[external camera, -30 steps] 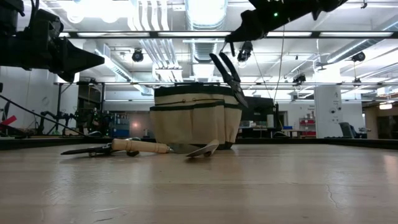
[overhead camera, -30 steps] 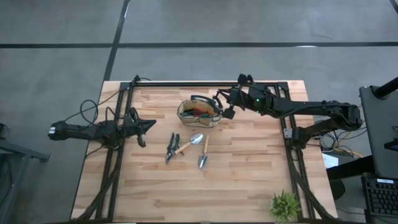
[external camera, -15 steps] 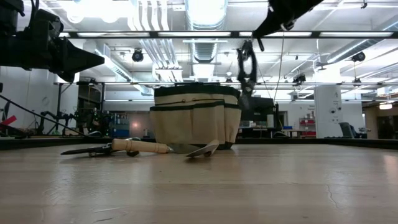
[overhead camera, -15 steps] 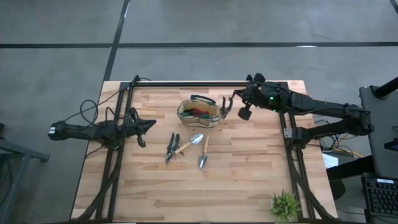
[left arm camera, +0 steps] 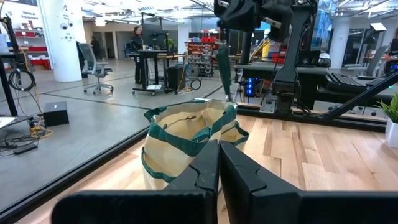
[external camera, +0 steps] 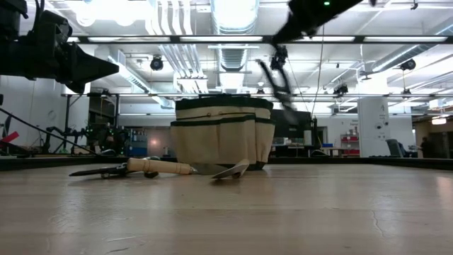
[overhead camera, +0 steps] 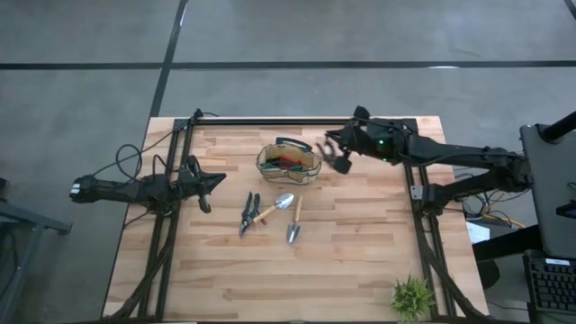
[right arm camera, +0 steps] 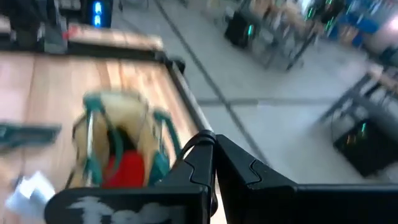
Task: Pick & Place Garden tools in Gardening bag
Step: Put the right shear scissors into the gardening bag
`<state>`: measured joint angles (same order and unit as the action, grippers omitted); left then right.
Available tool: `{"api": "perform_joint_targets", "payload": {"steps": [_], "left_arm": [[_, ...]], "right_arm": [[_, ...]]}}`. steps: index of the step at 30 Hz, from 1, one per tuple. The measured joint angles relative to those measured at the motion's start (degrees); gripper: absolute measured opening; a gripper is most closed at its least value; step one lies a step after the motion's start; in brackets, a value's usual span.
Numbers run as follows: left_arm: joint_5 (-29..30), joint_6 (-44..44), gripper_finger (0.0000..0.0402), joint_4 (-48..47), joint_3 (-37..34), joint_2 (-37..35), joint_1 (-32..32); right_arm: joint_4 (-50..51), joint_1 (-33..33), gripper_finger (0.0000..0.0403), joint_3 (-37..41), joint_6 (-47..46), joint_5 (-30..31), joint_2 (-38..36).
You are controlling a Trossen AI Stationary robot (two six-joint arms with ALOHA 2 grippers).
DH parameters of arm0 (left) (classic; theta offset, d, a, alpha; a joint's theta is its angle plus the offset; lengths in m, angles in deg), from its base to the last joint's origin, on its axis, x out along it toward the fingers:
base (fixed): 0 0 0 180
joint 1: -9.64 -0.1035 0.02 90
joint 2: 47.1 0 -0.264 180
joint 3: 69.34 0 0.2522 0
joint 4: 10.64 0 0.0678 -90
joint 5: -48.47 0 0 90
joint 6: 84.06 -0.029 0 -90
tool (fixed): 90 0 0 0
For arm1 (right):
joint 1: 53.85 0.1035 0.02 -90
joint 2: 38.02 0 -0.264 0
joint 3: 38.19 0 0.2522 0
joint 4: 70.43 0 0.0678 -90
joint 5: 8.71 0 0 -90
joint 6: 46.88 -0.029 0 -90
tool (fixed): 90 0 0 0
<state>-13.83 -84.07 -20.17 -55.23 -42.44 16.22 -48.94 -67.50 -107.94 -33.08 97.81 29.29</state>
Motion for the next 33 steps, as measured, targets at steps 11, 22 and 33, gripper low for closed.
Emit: {"api": "perform_joint_targets", "payload": {"steps": [11, 22, 33], "left_arm": [[0.00, 0.00, 0.0016, 0.00, -0.01, 0.01, -0.01], [0.01, 0.01, 0.0016, 0.00, 0.00, -0.01, 0.00], [0.01, 0.02, 0.0016, 0.00, -0.01, -0.01, 0.01]], "right_arm": [[-11.00, -0.02, 0.0008, 0.02, 3.09, -0.26, 7.67], [-15.66, 0.00, 0.0008, 0.04, 4.78, -2.01, 7.36], [-20.21, -0.01, 0.0008, 0.86, 4.63, -4.74, 9.18]]}}
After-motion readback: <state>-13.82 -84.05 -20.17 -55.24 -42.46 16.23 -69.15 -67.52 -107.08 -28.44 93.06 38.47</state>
